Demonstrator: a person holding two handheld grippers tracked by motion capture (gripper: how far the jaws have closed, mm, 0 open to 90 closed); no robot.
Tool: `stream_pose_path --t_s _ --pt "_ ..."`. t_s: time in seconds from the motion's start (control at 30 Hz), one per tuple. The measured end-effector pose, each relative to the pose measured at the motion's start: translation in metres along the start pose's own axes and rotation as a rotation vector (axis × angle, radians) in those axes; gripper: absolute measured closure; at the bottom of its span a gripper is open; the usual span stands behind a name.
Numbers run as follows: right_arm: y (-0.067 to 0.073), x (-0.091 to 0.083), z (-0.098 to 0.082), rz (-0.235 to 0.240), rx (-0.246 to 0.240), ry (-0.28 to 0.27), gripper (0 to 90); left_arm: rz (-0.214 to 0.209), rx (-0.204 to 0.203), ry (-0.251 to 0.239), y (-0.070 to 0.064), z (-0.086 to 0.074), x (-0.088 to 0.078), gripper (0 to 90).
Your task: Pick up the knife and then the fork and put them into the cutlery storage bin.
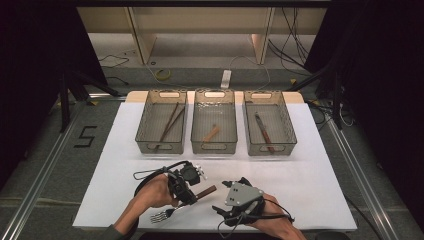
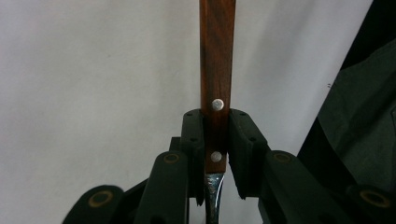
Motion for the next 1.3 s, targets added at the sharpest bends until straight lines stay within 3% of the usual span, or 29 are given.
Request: stream_pose_path --t_s 0.4,0.63,0.67,0.7,0.73,1.13,1.27,1.3 --pt "0.009 0.017 -0.005 -0.048 -0.189 0.133 29.8 -0.024 0.051 0.008 -0.013 0.013 -0.001 76.5" --pt "0.012 0.020 -0.008 -0.067 -0.209 0.176 32.0 -0.030 0.093 0.013 -0.022 0.025 -0.004 76.5" --pt "0.010 0.019 -0.010 -0.057 -0.248 0.202 32.6 -0.033 0.099 0.015 -0.023 0.026 -0.004 76.5" --pt "0.012 0.020 -0.010 -0.057 -0.221 0.189 33.3 -0.033 0.105 0.021 -0.023 0.027 -0.005 76.5" --pt "0.010 0.019 -0.011 -0.058 -0.255 0.211 34.1 -0.030 0.106 0.018 -0.023 0.029 -0.005 76.5" --pt "0.013 0.023 -0.020 -0.109 -0.352 0.286 49.8 -0.047 0.156 0.031 -0.033 0.040 -0.003 76.5" --pt "0.015 0.025 -0.023 -0.125 -0.394 0.315 54.0 -0.052 0.166 0.035 -0.035 0.042 -0.003 76.4" --pt "0.014 0.024 -0.022 -0.121 -0.424 0.335 55.0 -0.053 0.168 0.039 -0.036 0.042 -0.003 76.4"
Point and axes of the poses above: each handheld gripper's, and its own axes: x roughly forward along the jaws, z roughly out of its top, y roughly to its left, the point moved 3 cm from there along x, roughly forward along the jaws, and after that the axes turned 14 degrees about z, right-handed, at the moved point
